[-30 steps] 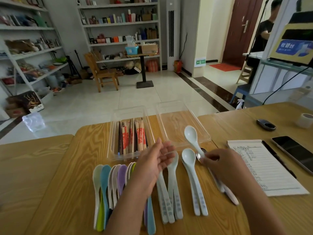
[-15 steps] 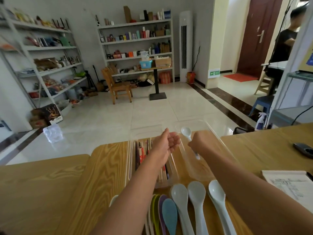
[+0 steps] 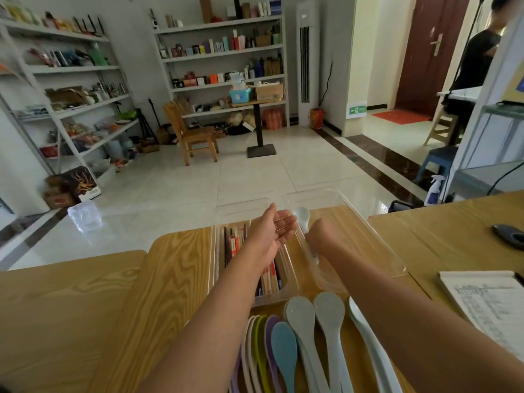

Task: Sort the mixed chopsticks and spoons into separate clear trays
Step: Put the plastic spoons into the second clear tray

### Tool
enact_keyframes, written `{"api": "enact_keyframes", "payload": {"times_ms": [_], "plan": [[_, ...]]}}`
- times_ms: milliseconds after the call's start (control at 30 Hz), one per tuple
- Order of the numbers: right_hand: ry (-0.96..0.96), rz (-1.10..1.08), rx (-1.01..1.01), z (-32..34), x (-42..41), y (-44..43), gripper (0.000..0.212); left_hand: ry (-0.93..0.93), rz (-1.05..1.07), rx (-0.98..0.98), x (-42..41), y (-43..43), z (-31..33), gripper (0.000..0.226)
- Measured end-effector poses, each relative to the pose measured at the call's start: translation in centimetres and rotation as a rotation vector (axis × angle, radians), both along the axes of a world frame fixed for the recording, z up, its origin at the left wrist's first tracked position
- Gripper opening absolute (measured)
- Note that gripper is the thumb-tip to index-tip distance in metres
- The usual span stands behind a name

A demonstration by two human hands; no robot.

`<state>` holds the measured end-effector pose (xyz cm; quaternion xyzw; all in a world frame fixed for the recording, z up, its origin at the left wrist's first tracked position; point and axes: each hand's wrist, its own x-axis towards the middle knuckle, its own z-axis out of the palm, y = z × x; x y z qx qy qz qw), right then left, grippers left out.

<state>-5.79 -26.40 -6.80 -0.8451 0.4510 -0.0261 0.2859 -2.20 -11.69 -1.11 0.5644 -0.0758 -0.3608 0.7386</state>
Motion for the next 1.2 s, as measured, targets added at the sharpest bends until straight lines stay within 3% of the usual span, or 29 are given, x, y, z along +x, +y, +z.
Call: {"api": "enact_keyframes", "payload": {"times_ms": [100, 300, 400, 467, 533, 667, 833, 1200], "plan": [[-0.071, 0.010, 0.009, -0.6, -0.1, -0.3, 0.005, -0.003, 0.007, -0.006, 0.1, 0.1, 0.1, 0.042], [-0.080, 0.029, -0.016, 0.1, -0.3, -0.5, 0.015, -0.023, 0.008, -0.004, -0.7, 0.8, 0.7, 0.042], [-0.204, 0.084, -0.051, 3.1, -2.7, 0.0, 0.027, -0.025, -0.028, -0.038, -2.4, 2.3, 1.7, 0.044], [-0.367, 0.081, 0.057, 5.8, -5.1, 1.0, 0.029, 0.012, -0.070, -0.071, -4.5, 4.1, 2.0, 0.047], [-0.573, 0.041, 0.147, 7.6, -8.8, 2.8, 0.024, 0.062, -0.103, -0.118, -7.4, 6.2, 1.5, 0.050], [-0.657, -0.028, 0.193, 7.7, -19.3, 7.8, 0.014, 0.208, -0.111, -0.196, -14.2, 9.9, -1.0, 0.050], [-0.443, -0.106, 0.201, 2.6, -26.2, 10.9, 0.027, 0.255, -0.139, -0.121, -19.7, 10.9, -3.5, 0.045], [-0.114, -0.081, 0.090, -1.0, -25.0, 11.6, 0.024, 0.256, -0.149, -0.055, -21.7, 10.5, -4.6, 0.042]]}}
